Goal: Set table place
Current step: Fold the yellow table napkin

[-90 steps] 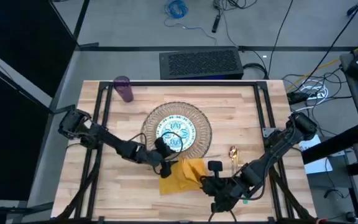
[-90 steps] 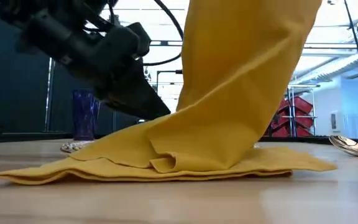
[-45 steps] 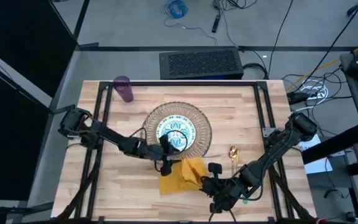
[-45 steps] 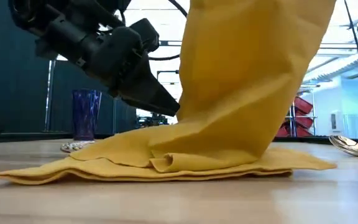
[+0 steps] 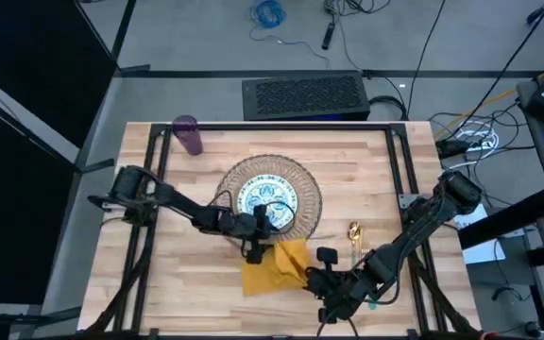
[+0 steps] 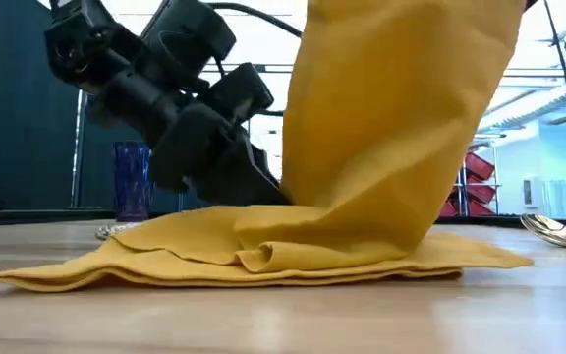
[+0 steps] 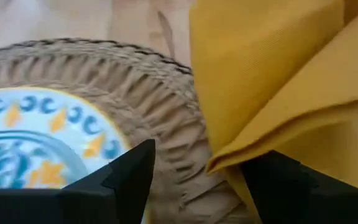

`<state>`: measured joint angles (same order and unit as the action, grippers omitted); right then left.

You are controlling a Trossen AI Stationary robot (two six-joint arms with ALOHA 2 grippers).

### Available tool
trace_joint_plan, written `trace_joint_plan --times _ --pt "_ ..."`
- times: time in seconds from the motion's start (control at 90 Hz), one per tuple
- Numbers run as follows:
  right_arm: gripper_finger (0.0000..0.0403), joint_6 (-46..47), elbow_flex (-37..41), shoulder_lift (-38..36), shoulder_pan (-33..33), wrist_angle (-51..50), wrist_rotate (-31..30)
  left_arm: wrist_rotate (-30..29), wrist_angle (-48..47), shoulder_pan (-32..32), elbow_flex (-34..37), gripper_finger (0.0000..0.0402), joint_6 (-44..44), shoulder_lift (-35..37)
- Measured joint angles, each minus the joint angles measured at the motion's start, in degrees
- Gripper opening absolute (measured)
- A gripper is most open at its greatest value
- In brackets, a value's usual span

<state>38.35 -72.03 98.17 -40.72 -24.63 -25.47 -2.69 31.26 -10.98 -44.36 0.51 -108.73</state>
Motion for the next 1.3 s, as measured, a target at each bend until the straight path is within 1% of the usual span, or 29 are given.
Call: trace_joint_plan --times 0.067,0.133,0.189,0.389,0.444,0.678,0.8,0.9,1.056,1.133,1.256,1.3 --pt "0.0 0.0 0.0 0.0 0.2 0.0 0.0 0.1 0.0 -0.3 -1.1 0.0209 0.1 -0.7" --pt "0.0 0.0 0.0 0.0 0.2 0.0 0.0 -0.1 0.0 -0.4 -2.0 0.0187 0.6 -0.8" --pt "0.0 0.0 0.0 0.0 0.2 0.0 0.0 -0.2 0.0 -0.4 -2.5 0.016 1.4 -0.8" --pt "0.0 2.0 0.0 0.0 0.3 -1.3 0.0 0.3 0.0 -0.4 -3.1 0.0032 1.4 -0.1" --pt "0.0 2.8 0.0 0.0 0.3 -1.9 -0.2 1.2 -0.7 -0.6 -3.1 0.0011 1.3 0.1" --pt "0.0 6.2 0.0 0.0 0.5 -5.3 -4.4 1.5 -2.6 -2.3 -3.1 0.0001 -1.5 2.1" --pt "0.0 6.9 0.0 0.0 0.8 -5.6 -5.2 0.7 -8.0 -3.6 -3.1 0.0 -1.7 5.5" --pt "0.0 8.7 0.0 0.0 0.9 -5.6 -7.3 -3.1 -16.1 -4.9 -3.1 0.0 -2.8 9.8" --pt "0.0 10.9 0.0 -0.2 1.3 -5.4 -10.1 -9.5 -28.0 -7.1 -3.1 0.0 -4.9 19.5" --pt "0.0 11.8 -0.2 -0.3 1.8 -5.5 -12.1 -11.7 -32.0 -8.1 -3.1 0.0 -6.7 24.3" --pt "0.0 11.6 -2.0 -0.3 3.8 -5.3 -18.2 -15.1 -38.4 -9.7 -3.1 0.0 -11.7 31.3" --pt "0.0 11.6 -3.2 -0.3 5.1 -5.4 -19.6 -17.4 -40.6 -10.9 -3.1 0.0 -14.2 33.2"
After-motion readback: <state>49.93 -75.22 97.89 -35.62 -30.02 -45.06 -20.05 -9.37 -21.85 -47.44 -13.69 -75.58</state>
